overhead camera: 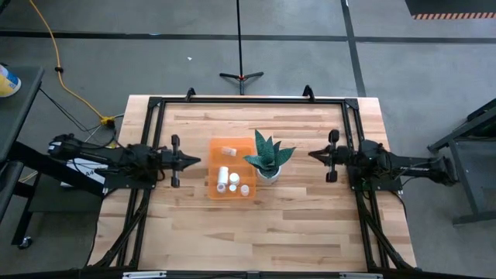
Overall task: Pick and place pill bottles into a basket
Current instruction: Return to Home Position
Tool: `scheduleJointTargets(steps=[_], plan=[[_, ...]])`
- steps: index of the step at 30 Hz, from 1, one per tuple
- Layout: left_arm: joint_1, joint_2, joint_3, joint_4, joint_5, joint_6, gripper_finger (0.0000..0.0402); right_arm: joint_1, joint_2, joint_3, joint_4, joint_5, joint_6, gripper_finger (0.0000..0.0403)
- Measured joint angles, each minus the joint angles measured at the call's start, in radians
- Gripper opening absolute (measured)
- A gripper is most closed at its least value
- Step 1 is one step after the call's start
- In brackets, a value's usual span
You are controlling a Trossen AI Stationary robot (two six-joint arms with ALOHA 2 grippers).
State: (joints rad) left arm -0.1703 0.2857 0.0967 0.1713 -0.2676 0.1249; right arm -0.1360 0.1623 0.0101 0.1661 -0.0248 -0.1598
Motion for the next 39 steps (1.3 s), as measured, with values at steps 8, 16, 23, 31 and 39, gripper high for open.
scheduleJointTargets(steps=[8, 16, 23, 31, 39], plan=[[0.0, -0.017, -0.021, 0.024, 0.025, 0.004, 0.0022, -0.08, 0.0, 0.0, 0.021, -0.152, 0.135, 0.0003], [0.0, -0.034, -0.084, 0.071, 0.004, 0.031, 0.0028, -0.089, 0.0, 0.0, -0.012, -0.158, 0.162, 0.0003], [0.0, -0.132, -0.068, -0.023, 0.028, 0.032, 0.0022, -0.089, -0.002, 0.0, -0.004, -0.158, 0.163, 0.0003], [0.0, -0.278, -0.074, -0.15, 0.019, -0.004, 0.0035, -0.089, -0.007, 0.0, 0.023, -0.196, 0.178, 0.0003], [0.0, -0.273, -0.076, -0.159, 0.079, 0.0, 0.0031, -0.086, -0.014, 0.001, 0.022, -0.333, 0.192, 0.0004]])
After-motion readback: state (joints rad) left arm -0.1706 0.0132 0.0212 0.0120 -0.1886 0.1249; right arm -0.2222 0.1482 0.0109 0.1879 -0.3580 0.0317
